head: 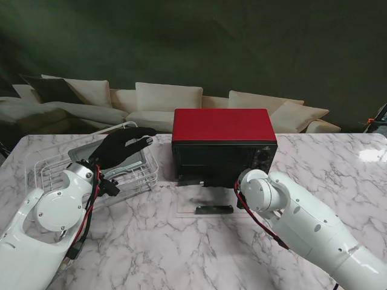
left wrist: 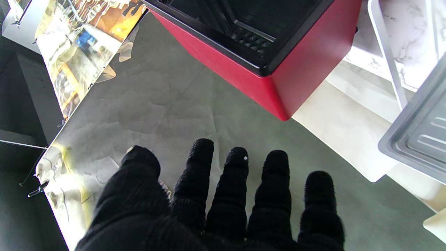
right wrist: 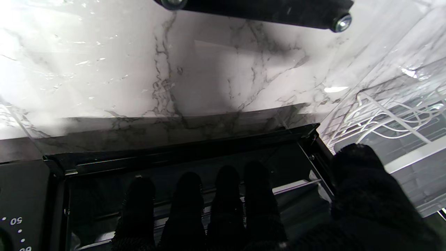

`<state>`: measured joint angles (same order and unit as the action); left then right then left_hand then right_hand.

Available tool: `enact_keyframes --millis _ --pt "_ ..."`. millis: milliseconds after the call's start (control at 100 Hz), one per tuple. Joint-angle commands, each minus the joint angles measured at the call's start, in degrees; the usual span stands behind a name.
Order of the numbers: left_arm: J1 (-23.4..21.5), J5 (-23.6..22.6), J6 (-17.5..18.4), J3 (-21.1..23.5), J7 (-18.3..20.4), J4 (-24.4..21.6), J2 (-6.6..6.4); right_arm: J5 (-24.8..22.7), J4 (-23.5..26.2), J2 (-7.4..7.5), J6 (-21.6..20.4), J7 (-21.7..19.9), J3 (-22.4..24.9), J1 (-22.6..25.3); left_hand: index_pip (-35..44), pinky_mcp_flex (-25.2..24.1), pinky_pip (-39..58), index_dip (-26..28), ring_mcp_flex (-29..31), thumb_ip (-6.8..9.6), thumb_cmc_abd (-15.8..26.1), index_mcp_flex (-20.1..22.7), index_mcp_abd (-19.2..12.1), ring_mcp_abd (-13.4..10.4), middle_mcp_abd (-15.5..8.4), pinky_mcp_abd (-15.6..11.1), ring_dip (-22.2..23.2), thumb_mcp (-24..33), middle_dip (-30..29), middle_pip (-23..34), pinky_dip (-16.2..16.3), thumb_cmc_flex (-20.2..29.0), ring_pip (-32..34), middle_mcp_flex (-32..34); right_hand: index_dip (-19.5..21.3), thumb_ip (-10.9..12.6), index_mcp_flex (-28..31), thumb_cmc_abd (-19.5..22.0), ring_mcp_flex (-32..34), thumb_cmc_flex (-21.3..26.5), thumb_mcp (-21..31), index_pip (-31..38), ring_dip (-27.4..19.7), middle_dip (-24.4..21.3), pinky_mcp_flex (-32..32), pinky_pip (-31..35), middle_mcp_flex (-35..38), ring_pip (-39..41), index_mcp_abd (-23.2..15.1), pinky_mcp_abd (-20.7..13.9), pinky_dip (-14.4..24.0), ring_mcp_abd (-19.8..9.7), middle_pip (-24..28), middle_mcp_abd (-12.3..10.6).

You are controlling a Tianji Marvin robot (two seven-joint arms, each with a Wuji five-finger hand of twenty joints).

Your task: Slide the trays into the oven

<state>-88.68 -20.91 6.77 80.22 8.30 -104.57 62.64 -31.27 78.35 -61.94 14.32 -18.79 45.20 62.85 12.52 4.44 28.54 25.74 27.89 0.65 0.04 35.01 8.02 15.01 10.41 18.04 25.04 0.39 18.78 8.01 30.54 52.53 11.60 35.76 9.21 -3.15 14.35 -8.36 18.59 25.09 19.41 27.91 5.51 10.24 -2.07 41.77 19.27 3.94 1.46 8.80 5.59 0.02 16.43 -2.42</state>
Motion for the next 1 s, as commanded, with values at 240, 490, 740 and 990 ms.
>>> enact_keyframes --millis 240,490,740,990 --pt "0.0 0.0 0.1 0.0 1.1 0.3 -0.03 -0.4 -1.5 -0.1 -0.5 0.9 -0.3 -0.5 0.0 -0.9 -0.4 0.4 0.1 -0.54 2.7 1.8 -0.1 0.1 0.3 1.2 0.7 -1.9 0.5 -0.4 0.6 -0.4 0.7 1.4 0.1 1.5 -0.7 -0.2 -1.0 -2.9 1.3 1.1 1.1 0.2 -0.4 0.1 -2.6 0.2 -3.9 2.3 1.9 -0.3 -1.0 -0.6" --pt "-0.1 0.0 0.1 0.0 0.9 0.4 0.0 0.3 -3.7 -0.78 -1.4 3.0 -0.7 -1.0 0.0 -0.9 -0.3 0.4 0.1 -0.54 2.7 1.8 -0.1 -0.1 0.2 1.2 0.7 -1.9 0.5 -0.4 0.7 -0.4 0.7 1.4 1.8 1.5 0.5 -0.8 0.6 -2.8 1.9 1.9 2.3 0.9 0.4 1.8 -1.9 1.0 -5.5 3.4 4.6 0.2 0.5 -1.8" --pt "0.0 0.1 0.2 -0.1 0.8 0.5 0.03 -1.0 -0.4 -0.12 -3.0 2.5 1.1 1.6 0.0 -0.9 -0.2 0.4 0.1 -0.54 2.7 1.8 -0.1 0.2 0.2 1.2 0.7 -1.9 0.5 -0.4 0.7 -0.4 0.7 1.4 3.1 1.5 1.4 -0.9 2.4 -3.1 2.3 2.0 4.0 1.4 0.7 3.3 -0.9 2.1 -5.8 4.5 7.2 1.3 1.6 -0.7" --pt "0.2 0.0 0.5 0.0 0.5 0.8 0.09 -4.1 7.8 1.27 -4.8 0.3 6.4 8.5 0.1 -0.8 -0.1 0.4 0.1 -0.54 2.6 1.9 0.0 0.4 0.3 1.2 0.8 -1.9 0.8 0.0 0.7 -0.3 0.8 1.9 3.5 1.5 1.4 -0.4 3.7 -3.4 2.2 1.3 4.9 1.5 0.7 3.7 -0.1 2.8 -5.5 5.6 8.3 1.8 1.9 0.1"
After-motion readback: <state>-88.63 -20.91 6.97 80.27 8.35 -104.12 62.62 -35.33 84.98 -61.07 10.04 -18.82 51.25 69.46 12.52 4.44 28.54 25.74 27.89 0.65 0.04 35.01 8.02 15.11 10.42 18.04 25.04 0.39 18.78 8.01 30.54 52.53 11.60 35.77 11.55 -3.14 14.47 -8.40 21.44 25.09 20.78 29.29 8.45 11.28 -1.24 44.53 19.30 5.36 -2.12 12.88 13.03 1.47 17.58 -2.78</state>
